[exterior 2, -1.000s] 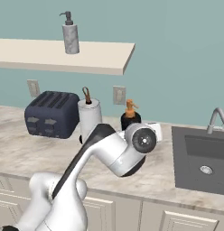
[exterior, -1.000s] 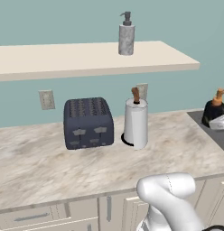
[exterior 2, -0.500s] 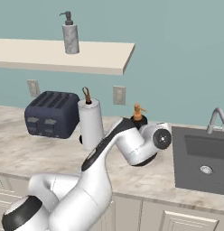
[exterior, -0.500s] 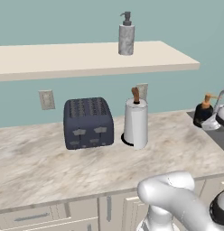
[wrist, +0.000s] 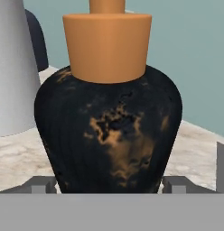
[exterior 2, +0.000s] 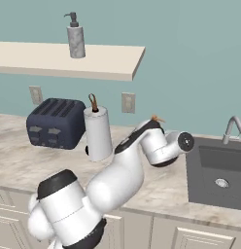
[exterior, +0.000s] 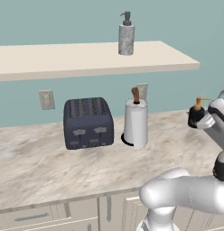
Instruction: Locate and retrieve the soap dispenser and soap dispenser from the cabinet. Place them next to the sink.
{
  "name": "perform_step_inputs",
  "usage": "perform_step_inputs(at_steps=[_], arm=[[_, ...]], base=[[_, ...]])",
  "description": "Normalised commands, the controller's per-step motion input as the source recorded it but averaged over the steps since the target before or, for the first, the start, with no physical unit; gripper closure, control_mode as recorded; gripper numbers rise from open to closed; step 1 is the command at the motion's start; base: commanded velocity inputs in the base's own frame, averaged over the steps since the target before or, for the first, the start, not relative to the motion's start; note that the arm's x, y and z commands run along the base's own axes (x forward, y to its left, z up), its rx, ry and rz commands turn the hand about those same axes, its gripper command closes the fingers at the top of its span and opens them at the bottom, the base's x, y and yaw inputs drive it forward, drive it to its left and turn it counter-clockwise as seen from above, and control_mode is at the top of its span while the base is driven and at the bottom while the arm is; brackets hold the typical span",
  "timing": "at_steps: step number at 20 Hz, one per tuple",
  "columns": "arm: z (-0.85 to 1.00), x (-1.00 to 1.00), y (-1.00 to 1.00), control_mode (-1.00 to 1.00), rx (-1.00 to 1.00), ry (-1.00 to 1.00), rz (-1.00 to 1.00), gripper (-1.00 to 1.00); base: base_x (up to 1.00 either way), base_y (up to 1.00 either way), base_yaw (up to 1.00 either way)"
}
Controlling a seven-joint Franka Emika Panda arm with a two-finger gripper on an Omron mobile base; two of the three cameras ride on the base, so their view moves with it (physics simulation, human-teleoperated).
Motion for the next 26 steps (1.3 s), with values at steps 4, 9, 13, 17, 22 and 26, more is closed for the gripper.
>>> perform_step_inputs(at_steps=[4, 9, 13, 17, 22, 26], arm=[[-0.23, 0.58, -0.25, -1.0, 0.02, 0.02, 0.06, 1.0], [-0.27, 0.45, -0.26, -1.0, 0.04, -0.02, 0.07, 1.0], [-0.38, 0.4, -0.29, -1.0, 0.01, -0.01, 0.09, 1.0], [-0.4, 0.36, -0.26, -1.0, 0.0, 0.0, 0.1, 1.0], [-0.39, 0.33, -0.19, -1.0, 0.0, 0.0, 0.1, 1.0], [-0.44, 0.31, -0.19, -1.0, 0.0, 0.0, 0.09, 1.0]], base=[[0.0, 0.0, 0.0], [0.0, 0.0, 0.0], [0.0, 0.0, 0.0], [0.0, 0.0, 0.0], [0.0, 0.0, 0.0], [0.0, 0.0, 0.0]])
